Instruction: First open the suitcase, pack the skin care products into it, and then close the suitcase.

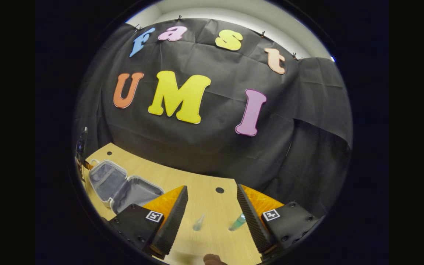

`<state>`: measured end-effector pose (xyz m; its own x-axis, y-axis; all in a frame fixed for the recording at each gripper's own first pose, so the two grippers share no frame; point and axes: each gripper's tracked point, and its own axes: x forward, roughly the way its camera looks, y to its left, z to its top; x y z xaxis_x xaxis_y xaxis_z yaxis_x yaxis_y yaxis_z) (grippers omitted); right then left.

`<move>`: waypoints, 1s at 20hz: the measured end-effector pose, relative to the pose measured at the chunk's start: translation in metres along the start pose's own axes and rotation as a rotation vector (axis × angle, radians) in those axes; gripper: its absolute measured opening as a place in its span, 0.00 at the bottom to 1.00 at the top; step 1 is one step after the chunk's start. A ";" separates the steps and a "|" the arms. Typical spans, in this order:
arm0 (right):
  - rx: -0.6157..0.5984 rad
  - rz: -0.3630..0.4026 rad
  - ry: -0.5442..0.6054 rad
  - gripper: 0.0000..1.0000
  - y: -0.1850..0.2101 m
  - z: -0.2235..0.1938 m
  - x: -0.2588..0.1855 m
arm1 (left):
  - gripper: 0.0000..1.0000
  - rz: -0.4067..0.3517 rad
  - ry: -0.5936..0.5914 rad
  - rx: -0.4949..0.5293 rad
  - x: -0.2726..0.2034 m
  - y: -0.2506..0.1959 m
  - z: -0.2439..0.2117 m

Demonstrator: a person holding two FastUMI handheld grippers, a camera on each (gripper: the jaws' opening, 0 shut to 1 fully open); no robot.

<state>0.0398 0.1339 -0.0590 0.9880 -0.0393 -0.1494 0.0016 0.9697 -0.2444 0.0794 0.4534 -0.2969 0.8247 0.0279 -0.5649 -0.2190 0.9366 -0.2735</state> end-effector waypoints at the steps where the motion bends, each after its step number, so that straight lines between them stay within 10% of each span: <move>1: -0.010 -0.001 0.002 0.79 0.001 0.000 -0.001 | 0.07 -0.011 0.008 -0.030 0.002 0.002 -0.002; 8: -0.023 0.014 0.006 0.79 0.011 0.000 -0.006 | 0.20 0.009 -0.026 -0.121 -0.001 0.016 -0.003; 9: -0.024 0.018 0.008 0.79 0.011 -0.001 -0.005 | 0.51 0.016 -0.041 -0.130 -0.003 0.018 0.001; 12: -0.011 0.035 0.002 0.79 0.010 -0.002 -0.004 | 0.92 0.029 -0.074 -0.141 -0.027 0.008 0.015; 20: 0.005 0.083 -0.009 0.79 -0.034 -0.025 0.007 | 0.98 -0.055 -0.235 0.032 -0.098 -0.132 0.050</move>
<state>0.0425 0.0952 -0.0756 0.9861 0.0431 -0.1604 -0.0792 0.9708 -0.2263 0.0534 0.3449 -0.1668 0.9346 0.0534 -0.3518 -0.1568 0.9493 -0.2724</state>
